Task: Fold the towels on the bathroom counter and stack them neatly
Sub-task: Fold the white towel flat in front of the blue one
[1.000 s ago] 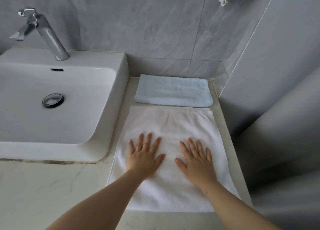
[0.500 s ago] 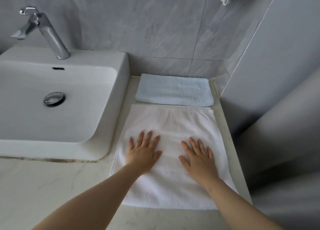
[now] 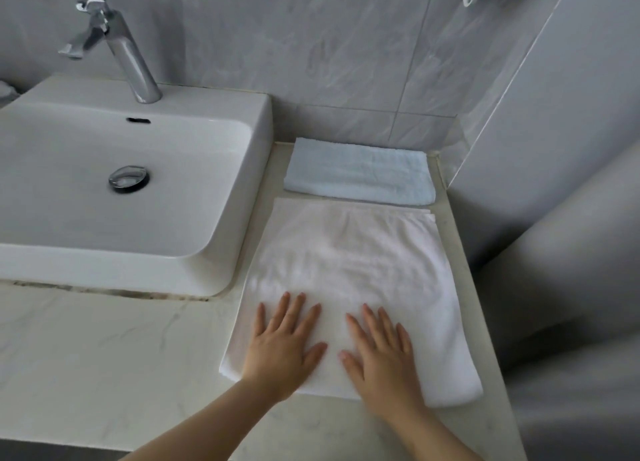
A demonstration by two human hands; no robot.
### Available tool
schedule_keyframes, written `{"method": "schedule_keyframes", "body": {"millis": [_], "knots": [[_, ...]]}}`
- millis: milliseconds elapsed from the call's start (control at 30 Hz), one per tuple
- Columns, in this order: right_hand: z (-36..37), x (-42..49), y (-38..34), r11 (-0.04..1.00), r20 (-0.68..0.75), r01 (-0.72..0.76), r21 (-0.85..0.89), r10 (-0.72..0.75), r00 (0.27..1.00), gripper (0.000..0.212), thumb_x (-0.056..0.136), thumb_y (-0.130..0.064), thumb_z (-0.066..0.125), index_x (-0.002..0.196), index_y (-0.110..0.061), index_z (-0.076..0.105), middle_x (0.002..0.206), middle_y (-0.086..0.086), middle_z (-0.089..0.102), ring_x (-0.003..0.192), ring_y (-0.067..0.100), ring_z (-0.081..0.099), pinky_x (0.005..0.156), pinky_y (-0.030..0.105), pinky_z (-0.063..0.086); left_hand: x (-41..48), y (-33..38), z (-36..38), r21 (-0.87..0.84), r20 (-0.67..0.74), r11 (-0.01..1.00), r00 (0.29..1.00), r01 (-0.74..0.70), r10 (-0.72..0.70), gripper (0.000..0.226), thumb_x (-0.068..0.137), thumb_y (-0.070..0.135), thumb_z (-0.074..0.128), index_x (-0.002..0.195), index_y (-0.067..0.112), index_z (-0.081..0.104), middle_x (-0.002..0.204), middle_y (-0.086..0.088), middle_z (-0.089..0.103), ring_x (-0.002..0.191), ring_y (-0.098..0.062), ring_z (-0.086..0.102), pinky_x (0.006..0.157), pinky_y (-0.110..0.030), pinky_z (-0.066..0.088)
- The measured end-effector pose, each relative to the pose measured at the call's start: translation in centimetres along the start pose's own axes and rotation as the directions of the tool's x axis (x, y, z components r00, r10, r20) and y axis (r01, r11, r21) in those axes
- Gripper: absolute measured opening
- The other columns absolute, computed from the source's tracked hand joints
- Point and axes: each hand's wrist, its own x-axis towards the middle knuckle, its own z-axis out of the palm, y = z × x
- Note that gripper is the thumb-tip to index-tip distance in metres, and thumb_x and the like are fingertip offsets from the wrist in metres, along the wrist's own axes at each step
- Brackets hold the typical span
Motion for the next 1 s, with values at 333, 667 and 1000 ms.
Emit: {"method": "schedule_keyframes", "body": {"millis": [333, 667, 1000], "knots": [[-0.6, -3.4, 5.6, 0.989, 0.031, -0.116, -0.096, 0.119, 0.992, 0.064, 0.094, -0.062, 0.009, 0.138, -0.026, 0.037, 0.141, 0.002, 0.049, 0.132, 0.019, 0.031, 0.113, 0.027, 0.001, -2.3, -5.5, 1.0, 0.134, -0.13, 0.991, 0.991, -0.018, 0.036, 0.065, 0.094, 0.063, 0.013, 0.146, 0.026, 0.029, 0.144, -0.004, 0.045, 0.141, -0.019, 0.018, 0.111, -0.041, 0.008], [-1.0, -4.5, 8.5, 0.971, 0.053, 0.174, -0.162, -0.168, 0.984, 0.062, 0.083, -0.078, 0.022, 0.138, -0.049, 0.031, 0.143, -0.007, 0.045, 0.139, 0.014, 0.023, 0.111, 0.031, 0.007, -3.1, -8.9, -0.6, 0.257, -0.038, 0.871, 0.896, -0.419, 0.442, 0.074, 0.088, 0.073, 0.024, 0.147, 0.028, 0.026, 0.146, -0.01, 0.038, 0.144, -0.028, 0.014, 0.114, -0.038, 0.008], [-0.5, -4.3, 8.2, 0.97, -0.265, 0.236, -0.052, -0.241, 0.934, 0.048, 0.068, -0.025, 0.042, 0.102, -0.021, 0.074, 0.117, 0.0, 0.067, 0.119, 0.015, 0.044, 0.11, 0.027, 0.015, -4.2, -6.3, 0.0, 0.195, -0.363, 0.933, 0.861, -0.304, 0.356, 0.032, 0.085, 0.021, 0.035, 0.11, 0.01, 0.051, 0.098, -0.016, 0.071, 0.088, -0.032, 0.071, 0.069, -0.041, 0.058]]}}
